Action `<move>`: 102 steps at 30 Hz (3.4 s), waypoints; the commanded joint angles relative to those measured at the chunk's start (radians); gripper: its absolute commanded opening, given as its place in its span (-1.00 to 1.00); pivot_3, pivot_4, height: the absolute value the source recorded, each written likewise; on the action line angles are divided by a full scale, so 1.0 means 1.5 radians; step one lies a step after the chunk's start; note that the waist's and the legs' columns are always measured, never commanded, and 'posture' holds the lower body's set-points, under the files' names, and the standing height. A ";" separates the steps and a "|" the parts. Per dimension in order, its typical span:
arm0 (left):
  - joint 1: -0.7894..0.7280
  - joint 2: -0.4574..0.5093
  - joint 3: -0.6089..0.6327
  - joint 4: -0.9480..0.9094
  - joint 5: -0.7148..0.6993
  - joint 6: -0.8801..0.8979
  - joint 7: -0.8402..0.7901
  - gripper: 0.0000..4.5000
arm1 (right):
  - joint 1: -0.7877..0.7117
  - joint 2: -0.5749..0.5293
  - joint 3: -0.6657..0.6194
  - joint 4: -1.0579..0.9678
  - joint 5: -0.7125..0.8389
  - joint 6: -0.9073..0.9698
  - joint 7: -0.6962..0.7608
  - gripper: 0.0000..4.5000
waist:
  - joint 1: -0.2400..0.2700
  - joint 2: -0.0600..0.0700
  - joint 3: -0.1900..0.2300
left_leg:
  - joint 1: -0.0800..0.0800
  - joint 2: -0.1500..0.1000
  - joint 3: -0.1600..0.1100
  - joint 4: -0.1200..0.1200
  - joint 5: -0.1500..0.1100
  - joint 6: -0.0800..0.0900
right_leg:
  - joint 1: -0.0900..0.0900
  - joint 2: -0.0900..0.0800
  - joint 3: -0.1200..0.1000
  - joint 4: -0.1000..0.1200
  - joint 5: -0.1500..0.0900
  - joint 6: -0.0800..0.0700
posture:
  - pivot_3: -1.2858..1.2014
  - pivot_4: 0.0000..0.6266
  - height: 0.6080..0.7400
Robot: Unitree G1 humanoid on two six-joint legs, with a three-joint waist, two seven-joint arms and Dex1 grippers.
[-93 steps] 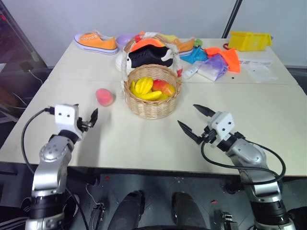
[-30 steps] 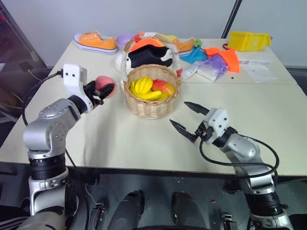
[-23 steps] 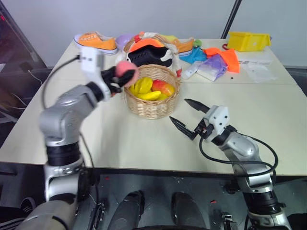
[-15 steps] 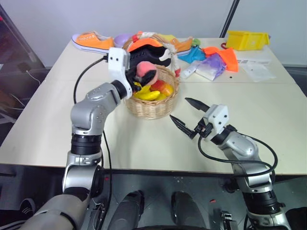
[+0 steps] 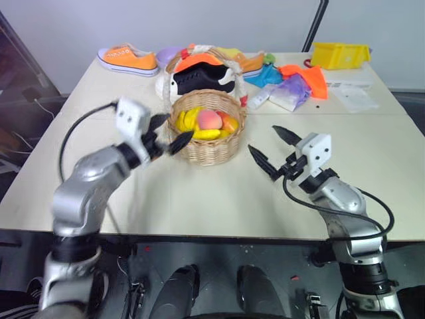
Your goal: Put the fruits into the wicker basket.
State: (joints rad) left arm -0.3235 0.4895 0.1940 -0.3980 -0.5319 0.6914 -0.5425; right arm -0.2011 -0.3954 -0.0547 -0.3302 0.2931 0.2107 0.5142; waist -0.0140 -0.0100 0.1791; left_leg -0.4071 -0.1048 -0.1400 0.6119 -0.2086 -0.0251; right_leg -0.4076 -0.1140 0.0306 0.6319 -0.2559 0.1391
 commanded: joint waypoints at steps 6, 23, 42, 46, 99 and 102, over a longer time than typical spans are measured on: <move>0.128 0.002 0.113 -0.017 -0.018 -0.192 -0.071 0.96 | -0.170 0.025 -0.001 0.130 -0.016 0.001 -0.030 0.82 | 0.002 -0.001 0.000 | 0.000 0.000 0.000 0.002 0.000 0.000 | 0.002 -0.001 -0.001 -0.002 -0.001 -0.003 | 0.03 -0.52 1.00; 0.208 0.019 0.104 -0.027 -0.067 -0.209 -0.110 0.96 | -0.418 0.074 0.004 0.467 -0.057 -0.069 -0.012 0.82 | -0.002 0.000 0.000 | 0.000 0.001 0.000 0.000 0.000 0.000 | 0.000 0.001 -0.001 -0.001 0.001 -0.001 | 0.03 -0.52 1.00; 0.181 0.019 0.070 -0.004 -0.051 -0.229 -0.105 1.00 | -0.390 0.083 -0.009 0.429 -0.048 -0.067 -0.016 -1.00 | -0.002 0.000 0.000 | 0.000 0.001 0.000 -0.001 0.000 0.000 | -0.001 0.001 -0.001 -0.001 0.001 -0.001 | 0.03 -0.52 1.00; 0.171 0.020 0.066 0.006 -0.052 -0.233 -0.108 1.00 | -0.366 0.049 -0.036 0.380 -0.028 -0.056 0.002 -1.00 | 0.001 0.001 0.000 | -0.001 0.001 0.000 -0.001 0.000 0.000 | -0.001 0.001 -0.001 -0.001 0.001 -0.001 | 0.03 -0.52 1.00; -0.055 -0.004 -0.090 0.289 0.039 -0.348 -0.329 1.00 | 0.236 0.096 -0.320 -0.197 -0.052 -0.067 -0.323 0.99 | 0.000 0.005 0.001 | -0.001 0.000 0.000 0.000 0.000 0.001 | 0.000 -0.001 0.000 -0.001 0.000 -0.001 | 0.03 -0.52 1.00; -0.029 -0.002 -0.068 0.281 0.050 -0.349 -0.286 1.00 | 0.246 0.098 -0.203 -0.194 -0.042 -0.081 -0.245 0.99 | -0.005 0.005 0.000 | 0.000 0.000 0.000 0.000 0.000 0.001 | 0.001 0.000 0.000 -0.001 0.000 -0.001 | 0.03 -0.52 1.00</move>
State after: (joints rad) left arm -0.3770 0.4728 0.0468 0.0580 -0.4635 0.1847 -1.0076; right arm 0.1793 -0.2453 -0.4342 -0.5928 0.2188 0.1144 0.0899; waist -0.0215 -0.0018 0.1795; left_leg -0.4062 -0.1042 -0.1393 0.6122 -0.2091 -0.0236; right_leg -0.4064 -0.1136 0.0315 0.6302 -0.2555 0.1381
